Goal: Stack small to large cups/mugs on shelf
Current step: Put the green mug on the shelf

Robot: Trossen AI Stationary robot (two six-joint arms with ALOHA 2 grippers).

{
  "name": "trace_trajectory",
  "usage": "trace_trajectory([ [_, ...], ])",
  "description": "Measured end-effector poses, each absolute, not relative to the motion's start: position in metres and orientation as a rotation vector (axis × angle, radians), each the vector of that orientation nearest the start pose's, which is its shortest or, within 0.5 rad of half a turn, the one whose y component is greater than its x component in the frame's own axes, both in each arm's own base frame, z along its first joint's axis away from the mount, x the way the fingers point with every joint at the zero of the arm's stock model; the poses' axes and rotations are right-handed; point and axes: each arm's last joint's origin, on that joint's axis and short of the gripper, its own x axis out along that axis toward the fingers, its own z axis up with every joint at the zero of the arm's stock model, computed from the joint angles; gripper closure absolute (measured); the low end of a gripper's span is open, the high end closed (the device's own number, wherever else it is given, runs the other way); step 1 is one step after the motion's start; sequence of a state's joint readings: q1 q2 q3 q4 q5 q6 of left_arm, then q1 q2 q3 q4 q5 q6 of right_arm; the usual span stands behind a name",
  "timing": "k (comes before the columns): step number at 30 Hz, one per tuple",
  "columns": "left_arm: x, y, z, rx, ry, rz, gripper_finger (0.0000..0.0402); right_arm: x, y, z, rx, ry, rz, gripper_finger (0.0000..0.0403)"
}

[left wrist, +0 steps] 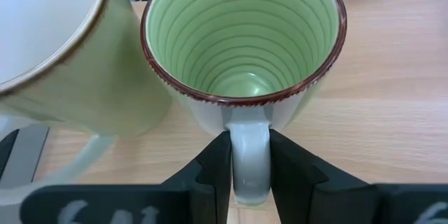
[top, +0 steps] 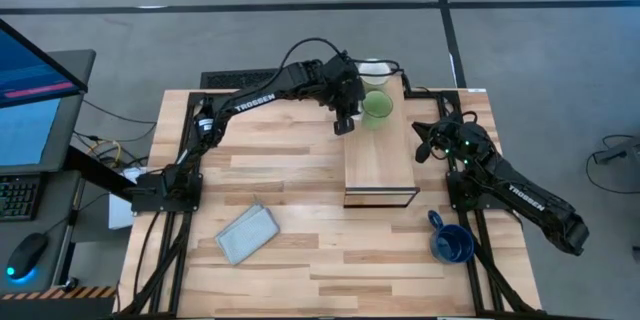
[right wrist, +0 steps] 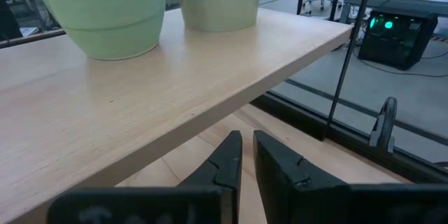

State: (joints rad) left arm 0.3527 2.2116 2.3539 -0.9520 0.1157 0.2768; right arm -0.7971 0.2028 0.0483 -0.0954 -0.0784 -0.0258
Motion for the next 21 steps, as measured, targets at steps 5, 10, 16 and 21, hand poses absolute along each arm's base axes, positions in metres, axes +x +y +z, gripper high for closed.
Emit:
trace_trajectory([
  [5, 0.4498, 0.1632, 0.3392, 0.118, 0.824, 0.133, 0.0329, 0.0759, -0.0745, 0.1544, 0.084, 0.24, -0.712, 0.0343],
  [10, 0.4492, 0.1633, 0.3386, 0.111, 0.832, 0.141, 0.0329, 0.0759, -0.0745, 0.1544, 0.084, 0.24, -0.712, 0.0343],
  [16, 0.4493, 0.1635, 0.3391, 0.118, 0.83, 0.146, 0.0329, 0.0759, -0.0745, 0.1544, 0.083, 0.24, -0.712, 0.0343],
  [21, 0.4504, 0.164, 0.3401, 0.096, 0.813, 0.163, 0.0329, 0.0759, -0.0745, 0.1543, 0.083, 0.241, -0.712, 0.0343],
])
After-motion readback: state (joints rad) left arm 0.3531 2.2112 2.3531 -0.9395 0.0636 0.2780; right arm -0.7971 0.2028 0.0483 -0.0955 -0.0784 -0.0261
